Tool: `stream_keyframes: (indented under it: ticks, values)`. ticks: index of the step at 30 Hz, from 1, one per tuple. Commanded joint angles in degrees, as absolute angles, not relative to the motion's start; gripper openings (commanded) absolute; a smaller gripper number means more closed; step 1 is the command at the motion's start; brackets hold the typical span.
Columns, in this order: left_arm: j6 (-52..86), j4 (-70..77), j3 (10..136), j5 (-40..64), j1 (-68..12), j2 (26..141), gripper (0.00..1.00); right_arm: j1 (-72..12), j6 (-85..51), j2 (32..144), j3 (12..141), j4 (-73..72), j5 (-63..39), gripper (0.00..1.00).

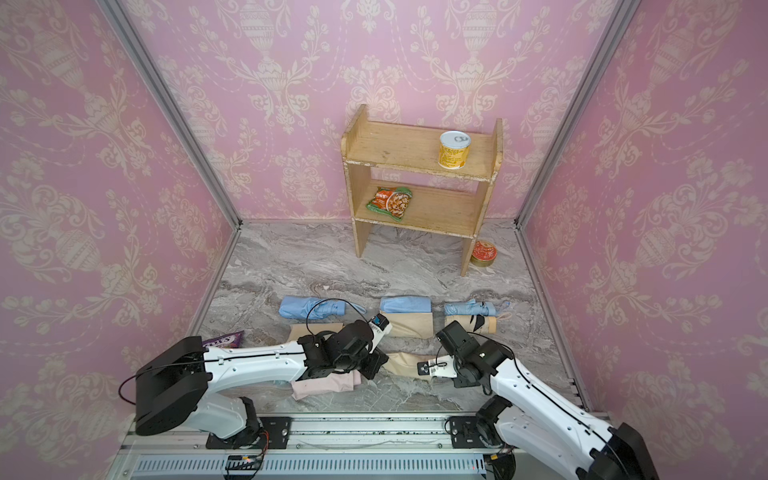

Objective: Take umbrellas out of sleeves
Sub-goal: Take out the umbrella from the umbrella sleeve.

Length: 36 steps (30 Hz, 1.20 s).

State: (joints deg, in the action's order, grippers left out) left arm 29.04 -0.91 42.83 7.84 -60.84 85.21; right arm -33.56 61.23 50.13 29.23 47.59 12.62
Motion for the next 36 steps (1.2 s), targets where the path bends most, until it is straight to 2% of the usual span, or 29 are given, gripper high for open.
stream_keyframes:
  ticks: [1, 20, 36]
  values:
    - [28.9, 0.5, 43.9, 9.7, -59.7, 86.4, 0.00, -31.6, 64.7, 50.5, 28.6, 45.6, 11.7, 0.00]
    - [30.3, 2.0, 42.4, 9.4, -58.3, 86.6, 0.00, -23.9, 71.8, 52.1, 30.7, 46.3, 10.6, 0.00]
    - [31.8, 3.9, 38.3, 8.5, -57.2, 85.4, 0.00, -15.2, 80.3, 46.7, 27.4, 46.8, 9.8, 0.00]
